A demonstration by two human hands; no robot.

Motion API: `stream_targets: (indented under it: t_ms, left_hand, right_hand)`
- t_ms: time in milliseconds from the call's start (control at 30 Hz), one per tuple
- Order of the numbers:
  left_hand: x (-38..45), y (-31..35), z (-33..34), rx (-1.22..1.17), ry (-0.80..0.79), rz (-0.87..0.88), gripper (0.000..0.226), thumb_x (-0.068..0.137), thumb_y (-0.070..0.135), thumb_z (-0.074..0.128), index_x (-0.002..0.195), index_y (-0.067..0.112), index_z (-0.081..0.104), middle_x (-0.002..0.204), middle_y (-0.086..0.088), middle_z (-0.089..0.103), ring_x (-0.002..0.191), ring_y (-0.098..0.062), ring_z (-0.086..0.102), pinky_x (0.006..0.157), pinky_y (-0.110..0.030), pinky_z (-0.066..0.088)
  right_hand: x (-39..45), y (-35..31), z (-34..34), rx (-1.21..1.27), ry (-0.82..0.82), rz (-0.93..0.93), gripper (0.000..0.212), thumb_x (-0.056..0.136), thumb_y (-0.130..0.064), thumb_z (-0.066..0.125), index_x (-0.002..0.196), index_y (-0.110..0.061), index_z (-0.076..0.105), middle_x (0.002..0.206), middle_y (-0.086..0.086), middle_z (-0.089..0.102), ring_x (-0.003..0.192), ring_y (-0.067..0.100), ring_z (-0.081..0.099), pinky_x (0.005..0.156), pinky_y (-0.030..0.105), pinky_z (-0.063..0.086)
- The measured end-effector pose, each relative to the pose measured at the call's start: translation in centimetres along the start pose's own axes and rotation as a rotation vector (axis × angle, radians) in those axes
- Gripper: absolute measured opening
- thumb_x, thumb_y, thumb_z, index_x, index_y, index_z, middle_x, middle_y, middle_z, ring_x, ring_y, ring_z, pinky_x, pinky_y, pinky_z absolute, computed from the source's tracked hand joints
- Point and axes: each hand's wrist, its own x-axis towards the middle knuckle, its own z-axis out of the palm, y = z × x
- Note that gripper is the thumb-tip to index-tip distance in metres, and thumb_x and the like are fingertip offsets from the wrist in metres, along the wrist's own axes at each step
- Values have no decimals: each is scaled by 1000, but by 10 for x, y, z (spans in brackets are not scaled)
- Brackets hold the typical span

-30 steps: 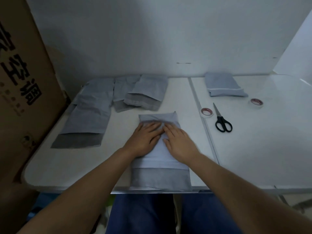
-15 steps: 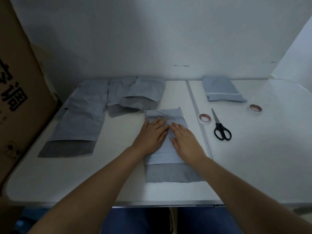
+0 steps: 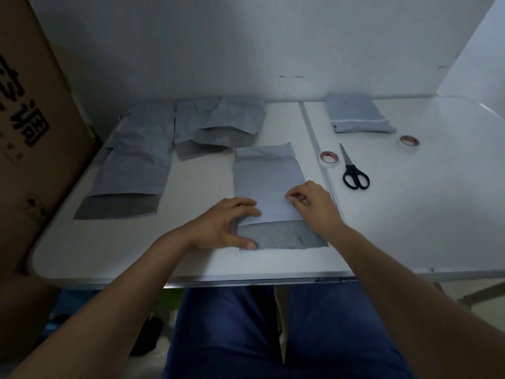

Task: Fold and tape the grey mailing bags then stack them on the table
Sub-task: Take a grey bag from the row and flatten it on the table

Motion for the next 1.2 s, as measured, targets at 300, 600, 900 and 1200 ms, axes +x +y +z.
stream_targets:
  t_ms: [300,600,900,1200]
  left_hand:
    - [4,8,8,-298,343,-162,9,87,38,68,93,39,73,114,25,64,106,6,57,94,-18,42]
    - [20,18,-13,-432,372,-423,46,94,58,44,88,23,74,85,8,71,80,-10,62,74,-25,43]
    - [16,3,-27,-635,218,-395,65,79,53,70,135,41,40,96,6,73,88,-10,66,88,-28,49]
    - [41,13,-14,-398,485,-534,41,88,32,65,123,36,45,78,3,67,73,-16,62,63,-27,47]
  right_hand:
    - [-24,-2,-23,323,-28,233,34,103,-26,38,100,-21,72,98,-9,70,96,4,61,82,5,42]
    - [-16,1,-27,379,-44,293,31,88,8,54,104,-18,59,91,-1,63,76,9,56,64,6,43]
    - [8,2,-9,80,222,302,31,95,-28,56,73,-7,52,64,1,55,59,12,45,52,16,31]
    - [18,2,0,-68,193,310,21,95,-26,56,113,-16,57,79,-5,61,74,15,56,65,26,38]
